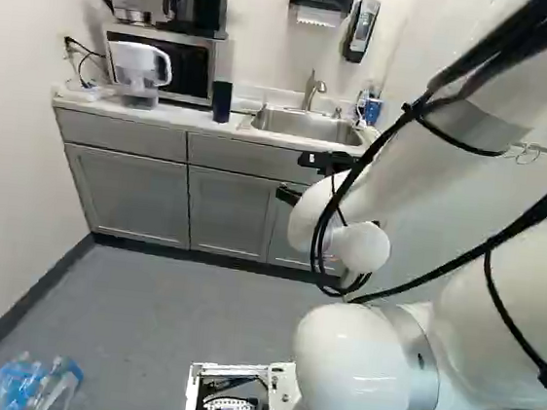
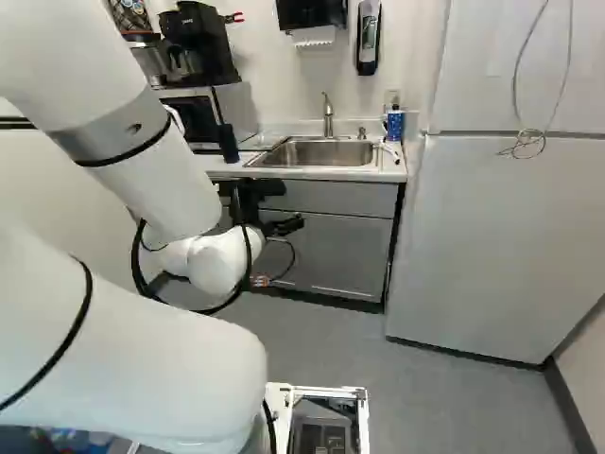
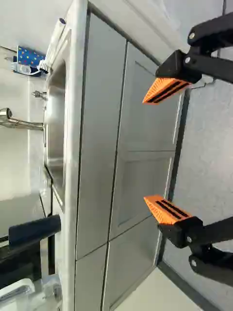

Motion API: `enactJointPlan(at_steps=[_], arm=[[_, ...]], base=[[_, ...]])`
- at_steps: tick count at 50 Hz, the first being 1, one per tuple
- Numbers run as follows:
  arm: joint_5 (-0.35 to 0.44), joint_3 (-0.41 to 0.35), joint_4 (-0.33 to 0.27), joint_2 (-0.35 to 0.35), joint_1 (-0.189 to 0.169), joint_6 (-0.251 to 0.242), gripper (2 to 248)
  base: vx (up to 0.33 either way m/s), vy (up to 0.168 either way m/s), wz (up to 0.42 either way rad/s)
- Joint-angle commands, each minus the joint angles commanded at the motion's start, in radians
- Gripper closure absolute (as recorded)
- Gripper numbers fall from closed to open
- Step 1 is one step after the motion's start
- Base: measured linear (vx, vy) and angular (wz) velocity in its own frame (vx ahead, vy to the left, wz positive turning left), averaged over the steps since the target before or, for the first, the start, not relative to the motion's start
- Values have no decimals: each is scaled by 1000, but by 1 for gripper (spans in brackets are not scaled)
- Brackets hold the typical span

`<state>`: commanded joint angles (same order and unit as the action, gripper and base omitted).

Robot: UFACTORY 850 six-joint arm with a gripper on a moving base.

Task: Rinse the cup and place it in the tray

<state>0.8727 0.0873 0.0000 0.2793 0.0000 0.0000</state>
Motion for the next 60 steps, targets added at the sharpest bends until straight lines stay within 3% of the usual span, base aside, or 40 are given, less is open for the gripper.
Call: enactJointPlan(at_steps=[60], arm=[[0, 5, 0, -5, 0, 0, 3]], base=[[0, 0, 0]])
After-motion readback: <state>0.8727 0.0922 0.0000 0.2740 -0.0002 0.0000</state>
